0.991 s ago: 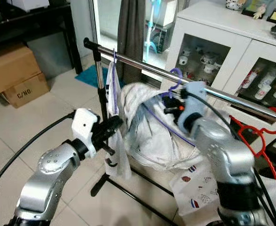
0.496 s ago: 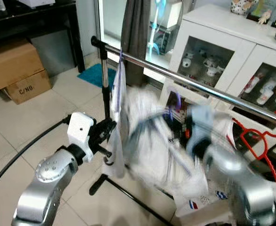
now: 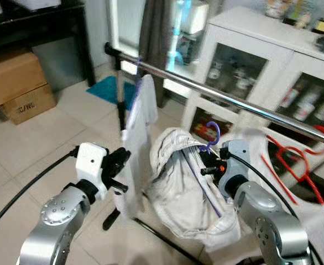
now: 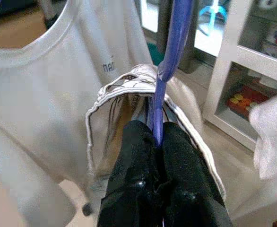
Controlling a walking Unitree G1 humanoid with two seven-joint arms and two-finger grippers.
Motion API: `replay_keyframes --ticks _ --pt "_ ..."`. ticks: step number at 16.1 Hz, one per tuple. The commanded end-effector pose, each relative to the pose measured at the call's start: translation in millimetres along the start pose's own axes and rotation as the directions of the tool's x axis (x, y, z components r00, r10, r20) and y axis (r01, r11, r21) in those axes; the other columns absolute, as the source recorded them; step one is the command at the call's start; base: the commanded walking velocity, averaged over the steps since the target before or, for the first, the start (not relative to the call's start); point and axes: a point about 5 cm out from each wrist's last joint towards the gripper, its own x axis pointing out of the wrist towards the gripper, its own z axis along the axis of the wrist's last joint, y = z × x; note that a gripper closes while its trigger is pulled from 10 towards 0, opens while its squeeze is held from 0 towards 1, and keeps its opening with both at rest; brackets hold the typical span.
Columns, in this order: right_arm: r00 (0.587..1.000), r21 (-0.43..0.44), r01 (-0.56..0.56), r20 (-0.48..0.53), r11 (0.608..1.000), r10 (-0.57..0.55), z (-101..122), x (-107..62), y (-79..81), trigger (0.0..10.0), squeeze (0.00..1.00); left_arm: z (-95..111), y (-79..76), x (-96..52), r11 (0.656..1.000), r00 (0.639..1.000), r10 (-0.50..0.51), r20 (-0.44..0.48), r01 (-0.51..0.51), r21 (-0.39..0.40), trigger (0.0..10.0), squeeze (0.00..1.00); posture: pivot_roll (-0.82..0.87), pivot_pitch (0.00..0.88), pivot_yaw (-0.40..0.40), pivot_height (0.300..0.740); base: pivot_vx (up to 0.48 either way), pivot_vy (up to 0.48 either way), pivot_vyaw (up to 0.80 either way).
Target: Hang hanger
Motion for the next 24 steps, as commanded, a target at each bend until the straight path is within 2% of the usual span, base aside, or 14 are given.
replay_keyframes --ticks 1,3,5,8,14,18,24 --pt "0.993 -0.005 0.063 0.104 0.998 -0.062 15.3 -4.8 -9.8 10.0 0.00 3.9 -2.4 1.6 1.000 1.000 -0.009 0.015 0.009 0.005 10.0 0.00 -0.07 0.000 -0.112 0.740 0.000 0.000 -0.80" --pt "0.989 -0.005 0.081 0.122 0.997 -0.079 15.9 -4.2 -11.4 10.0 0.00 5.3 -0.9 4.8 1.000 1.000 -0.003 0.030 0.003 0.004 10.0 0.00 -0.07 0.000 -0.111 0.740 0.000 0.000 -0.80" --pt "0.988 0.055 0.034 0.148 0.998 -0.042 18.8 -3.3 -6.3 10.0 0.00 6.7 -0.2 8.3 1.000 0.999 0.010 0.035 -0.010 0.000 10.0 0.00 -0.06 0.000 -0.109 0.740 0.000 0.000 -0.80" --pt "0.990 0.025 -0.050 0.130 0.998 0.046 15.5 -0.4 4.4 10.0 0.00 6.9 1.9 4.7 1.000 0.999 0.014 0.031 -0.014 0.010 10.0 0.00 -0.05 0.000 -0.108 0.740 0.000 0.000 -0.80" --pt "0.992 0.056 -0.051 0.115 0.997 0.044 10.6 -2.2 1.6 10.0 0.00 6.7 2.2 6.1 1.000 1.000 0.000 0.030 0.000 0.011 10.0 0.00 -0.05 0.000 -0.114 0.740 0.000 0.000 0.00" --pt "0.993 0.087 -0.058 0.110 0.994 0.048 9.5 -1.5 3.1 10.0 0.00 5.9 1.2 3.7 1.000 1.000 -0.012 0.019 0.012 0.011 10.0 0.00 -0.05 0.000 -0.106 0.740 -0.301 0.000 0.00" --pt "0.992 0.075 -0.055 0.118 0.996 0.046 11.3 -2.2 -0.9 10.0 0.00 6.7 1.7 12.3 0.999 0.999 -0.038 0.025 0.037 0.022 10.0 0.00 -0.07 0.000 -0.095 0.740 -0.309 0.000 0.00"
